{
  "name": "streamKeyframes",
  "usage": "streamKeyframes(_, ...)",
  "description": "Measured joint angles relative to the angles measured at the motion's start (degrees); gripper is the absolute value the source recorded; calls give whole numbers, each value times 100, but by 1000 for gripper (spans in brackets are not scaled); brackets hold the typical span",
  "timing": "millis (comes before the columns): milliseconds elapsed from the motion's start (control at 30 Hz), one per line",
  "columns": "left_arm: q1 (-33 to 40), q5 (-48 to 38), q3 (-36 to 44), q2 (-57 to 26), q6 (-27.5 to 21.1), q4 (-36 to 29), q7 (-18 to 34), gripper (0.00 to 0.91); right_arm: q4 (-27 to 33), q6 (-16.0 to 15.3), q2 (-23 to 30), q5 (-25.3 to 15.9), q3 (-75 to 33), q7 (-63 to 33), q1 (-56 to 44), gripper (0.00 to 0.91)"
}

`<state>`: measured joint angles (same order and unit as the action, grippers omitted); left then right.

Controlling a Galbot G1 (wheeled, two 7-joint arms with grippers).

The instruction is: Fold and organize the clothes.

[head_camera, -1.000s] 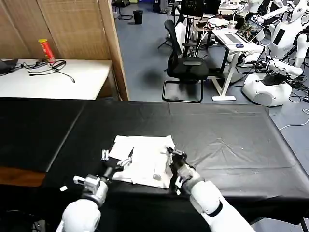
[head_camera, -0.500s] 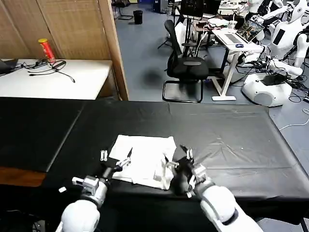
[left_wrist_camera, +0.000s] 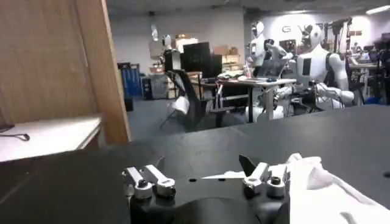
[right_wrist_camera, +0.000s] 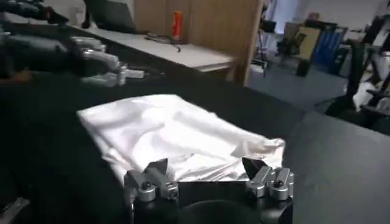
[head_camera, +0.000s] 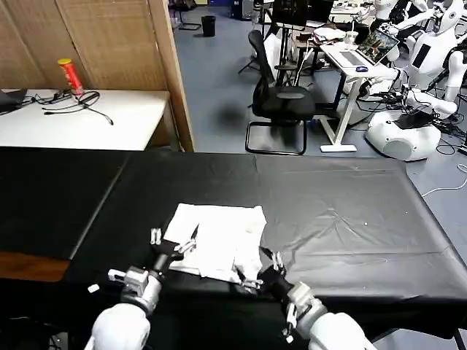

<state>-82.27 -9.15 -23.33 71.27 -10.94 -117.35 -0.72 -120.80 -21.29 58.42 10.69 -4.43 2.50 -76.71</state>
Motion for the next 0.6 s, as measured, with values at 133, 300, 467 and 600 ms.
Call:
streamKeyframes(133,-54,9,-19,7,40,4,-3,878,58,4,25,-34,39,1,-2,614)
streamKeyframes(300,-96,16,-37,16,70,1,-5,878,110,12,55,-90,91,5,-36,361)
streamKeyframes(467,-99,16,-49,12,77,-8,-6,878,79,12,51,-102,85,-4,-66,88)
streamKeyframes(600,-76,15,-49,13,77,-9,-6,878,6,-23,16,-59,29,-48,-108,68)
